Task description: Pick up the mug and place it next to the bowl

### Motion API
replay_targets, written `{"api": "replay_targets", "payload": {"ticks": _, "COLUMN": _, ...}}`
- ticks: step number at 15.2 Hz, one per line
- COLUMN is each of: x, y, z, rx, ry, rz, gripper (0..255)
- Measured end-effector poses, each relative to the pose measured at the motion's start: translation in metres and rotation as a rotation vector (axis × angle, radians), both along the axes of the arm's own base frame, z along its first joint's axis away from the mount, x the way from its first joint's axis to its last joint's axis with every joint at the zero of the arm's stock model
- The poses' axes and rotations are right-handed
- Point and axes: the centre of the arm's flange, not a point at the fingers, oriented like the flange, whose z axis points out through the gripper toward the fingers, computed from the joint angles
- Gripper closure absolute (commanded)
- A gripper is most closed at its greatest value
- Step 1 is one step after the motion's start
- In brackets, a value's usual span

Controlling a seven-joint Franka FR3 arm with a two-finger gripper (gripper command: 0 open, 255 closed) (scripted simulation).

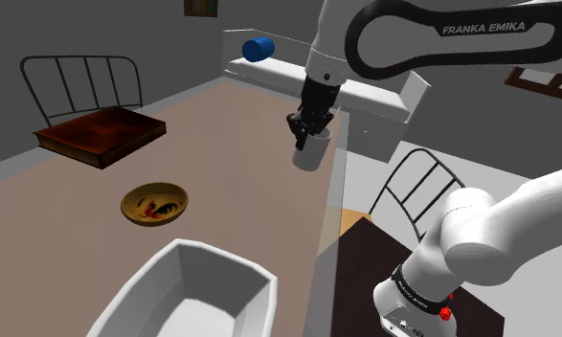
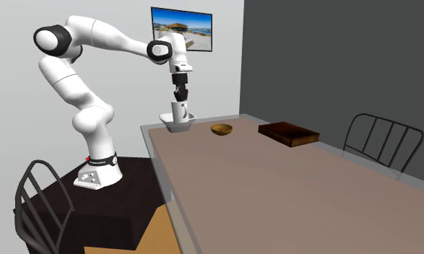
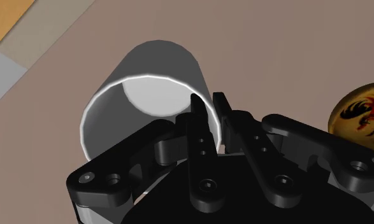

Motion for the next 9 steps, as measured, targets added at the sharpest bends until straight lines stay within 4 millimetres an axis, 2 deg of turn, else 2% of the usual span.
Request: {"api": "replay_targets", "payload": {"ticks": 9, "x": -0.085, "y": 0.083, "z": 0.003, "rx": 0.0, "ry": 0.0, "rz": 0.0, "gripper": 255}}
